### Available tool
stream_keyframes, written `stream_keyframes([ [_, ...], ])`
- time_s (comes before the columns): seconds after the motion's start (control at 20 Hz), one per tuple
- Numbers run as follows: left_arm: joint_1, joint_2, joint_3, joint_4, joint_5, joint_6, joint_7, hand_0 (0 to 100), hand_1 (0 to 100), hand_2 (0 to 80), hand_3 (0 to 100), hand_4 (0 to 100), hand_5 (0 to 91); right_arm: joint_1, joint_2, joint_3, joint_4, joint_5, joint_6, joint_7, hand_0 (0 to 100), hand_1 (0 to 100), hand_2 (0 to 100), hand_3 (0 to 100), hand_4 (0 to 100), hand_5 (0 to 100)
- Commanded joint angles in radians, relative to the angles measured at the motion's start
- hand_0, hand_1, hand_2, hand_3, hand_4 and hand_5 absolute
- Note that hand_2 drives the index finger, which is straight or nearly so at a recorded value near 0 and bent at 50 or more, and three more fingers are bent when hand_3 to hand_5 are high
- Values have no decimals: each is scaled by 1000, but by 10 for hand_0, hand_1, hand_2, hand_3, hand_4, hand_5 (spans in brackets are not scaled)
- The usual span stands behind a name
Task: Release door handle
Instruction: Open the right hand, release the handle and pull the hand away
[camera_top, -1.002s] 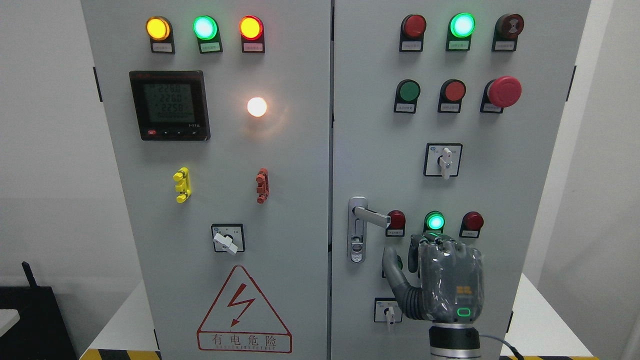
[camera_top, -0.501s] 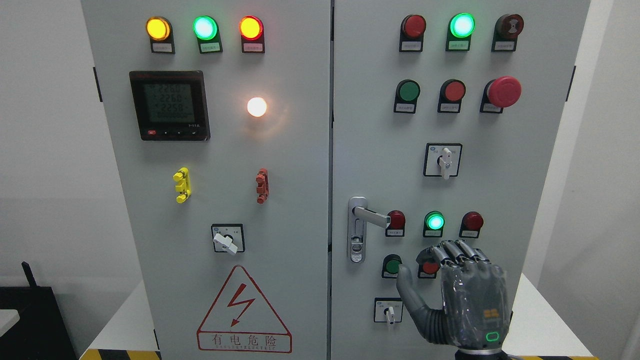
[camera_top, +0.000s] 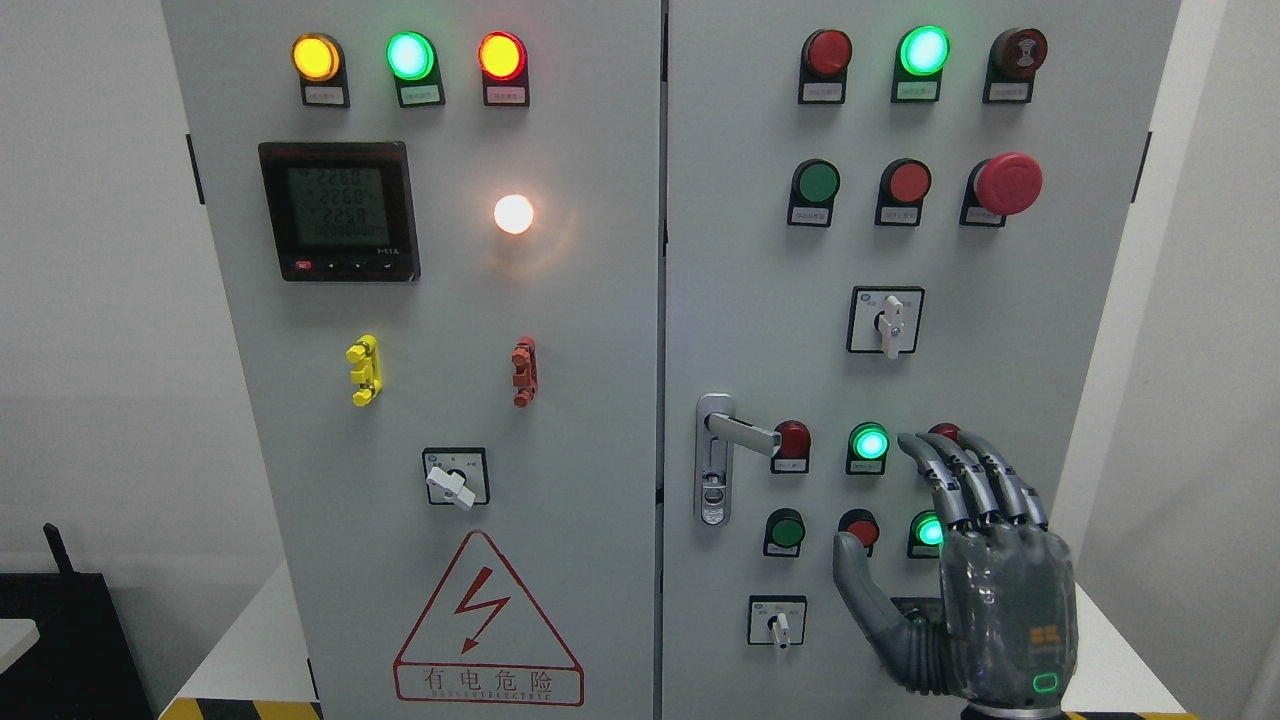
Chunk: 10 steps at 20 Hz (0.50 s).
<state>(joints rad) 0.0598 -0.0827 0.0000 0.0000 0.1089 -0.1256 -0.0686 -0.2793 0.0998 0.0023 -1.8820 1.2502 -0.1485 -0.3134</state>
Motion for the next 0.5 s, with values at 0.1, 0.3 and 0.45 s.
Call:
stream_keyframes([
  [0.1,0,1,-12,-15,0,0,0,120,389,0,0,0,0,23,-2,-28,-26,-14,0,-1,343,149,0,0,0,0],
  [0.3,0,1,-12,-15,0,0,0,120,389,0,0,0,0,25,-2,-30,-26,-14,1,-4,339,150,0,0,0,0],
  [0.45,0,1,-12,-15,0,0,0,120,389,0,0,0,0,25,0,-30,-26,-14,1,-4,340,158,0,9,0,0],
])
